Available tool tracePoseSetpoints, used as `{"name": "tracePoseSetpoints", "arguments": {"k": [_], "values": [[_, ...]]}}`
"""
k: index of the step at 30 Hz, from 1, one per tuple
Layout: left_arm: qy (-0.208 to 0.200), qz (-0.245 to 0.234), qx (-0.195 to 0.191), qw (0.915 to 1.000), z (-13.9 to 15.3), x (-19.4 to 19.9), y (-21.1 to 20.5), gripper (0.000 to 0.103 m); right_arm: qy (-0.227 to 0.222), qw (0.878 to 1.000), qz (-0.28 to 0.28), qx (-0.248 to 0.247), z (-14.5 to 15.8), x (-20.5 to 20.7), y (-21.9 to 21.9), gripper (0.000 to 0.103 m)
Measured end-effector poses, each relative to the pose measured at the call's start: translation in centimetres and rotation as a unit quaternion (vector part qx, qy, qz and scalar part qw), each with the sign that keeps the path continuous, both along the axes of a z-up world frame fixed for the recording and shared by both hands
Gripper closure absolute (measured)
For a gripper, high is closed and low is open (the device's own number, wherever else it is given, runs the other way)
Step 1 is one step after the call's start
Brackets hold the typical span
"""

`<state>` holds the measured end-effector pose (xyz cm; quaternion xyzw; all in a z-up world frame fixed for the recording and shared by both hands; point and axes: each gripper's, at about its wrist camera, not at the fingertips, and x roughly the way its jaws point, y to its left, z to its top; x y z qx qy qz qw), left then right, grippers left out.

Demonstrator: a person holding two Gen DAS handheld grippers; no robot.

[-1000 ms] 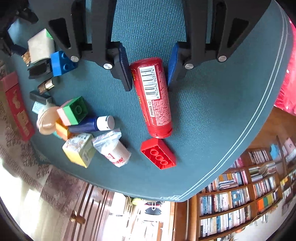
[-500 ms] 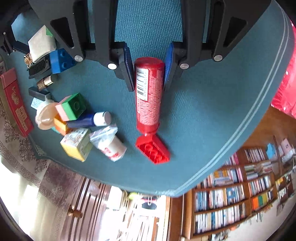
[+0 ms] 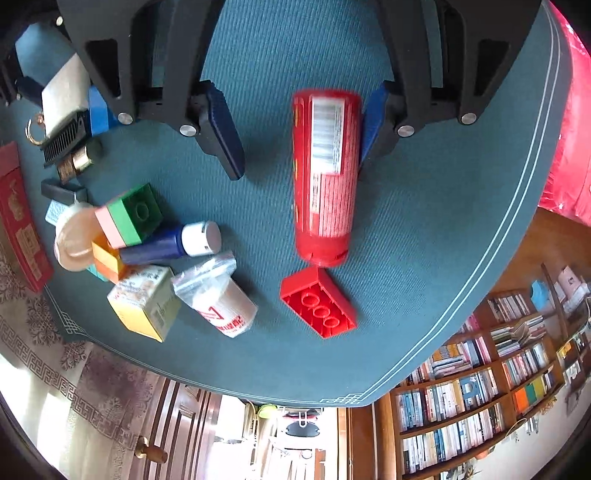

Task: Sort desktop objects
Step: 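Carry the red can and white pouch to the red box with both tools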

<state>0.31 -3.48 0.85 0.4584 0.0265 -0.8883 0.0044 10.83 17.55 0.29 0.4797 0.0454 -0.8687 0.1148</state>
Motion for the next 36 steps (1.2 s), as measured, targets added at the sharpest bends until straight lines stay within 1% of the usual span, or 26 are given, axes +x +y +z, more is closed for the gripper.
{"name": "tracePoseSetpoints", "arguments": {"k": [1, 2, 3, 4, 5, 9, 11, 13, 15, 19, 23, 28, 36], "values": [[0.001, -0.001, 0.003, 1.0, 0.0, -0.1, 0.1, 0.041, 0.002, 1.0, 0.001, -0.003, 0.1, -0.1, 0.2, 0.026], [0.005, -0.002, 0.008, 1.0, 0.1, -0.1, 0.0, 0.047, 0.004, 1.0, 0.001, -0.005, 0.1, -0.1, 0.4, 0.027], [0.009, 0.0, 0.01, 0.9999, 0.1, -0.1, 0.2, 0.065, 0.006, 1.0, 0.001, -0.008, 0.1, -0.1, 0.5, 0.027], [0.013, 0.004, 0.014, 0.9998, 0.2, -0.1, -0.1, 0.07, 0.007, 1.0, 0.001, -0.014, 0.1, -0.1, 0.8, 0.028], [0.014, 0.004, 0.033, 0.9994, 0.2, 0.0, -0.5, 0.07, 0.008, 1.0, 0.001, -0.018, 0.2, -0.1, 1.0, 0.028], [0.023, 0.01, 0.077, 0.9967, 0.2, 0.6, -1.5, 0.071, 0.018, 0.999, 0.006, -0.049, 0.5, 1.0, 1.6, 0.029], [0.032, 0.012, 0.088, 0.9955, 0.3, 1.2, -1.7, 0.071, 0.028, 0.998, 0.009, -0.063, 0.9, 1.7, 1.5, 0.029], [0.047, 0.012, 0.088, 0.9949, 0.8, 1.8, -1.7, 0.071, 0.04, 0.996, 0.01, -0.081, 1.2, 2.5, 1.9, 0.029], [0.061, 0.01, 0.079, 0.9949, 1.3, 2.7, -1.3, 0.071, 0.049, 0.994, 0.008, -0.099, 1.5, 2.8, 2.6, 0.029], [0.077, 0.002, 0.067, 0.9948, 2.1, 3.7, -0.1, 0.071, 0.062, 0.99, 0.002, -0.125, 2.0, 3.2, 3.8, 0.029], [0.079, -0.014, 0.067, 0.9945, 2.7, 4.3, 1.6, 0.07, 0.077, 0.99, -0.007, -0.122, 2.8, 3.2, 4.5, 0.029], [0.094, -0.044, 0.061, 0.9927, 4.3, 5.1, 4.3, 0.07, 0.106, 0.988, -0.039, -0.109, 3.8, 2.4, 7.5, 0.029], [0.108, -0.102, 0.056, 0.9873, 6.3, 6.0, 10.0, 0.07, 0.162, 0.975, -0.117, -0.1, 5.9, 2.0, 14.3, 0.029]]}}
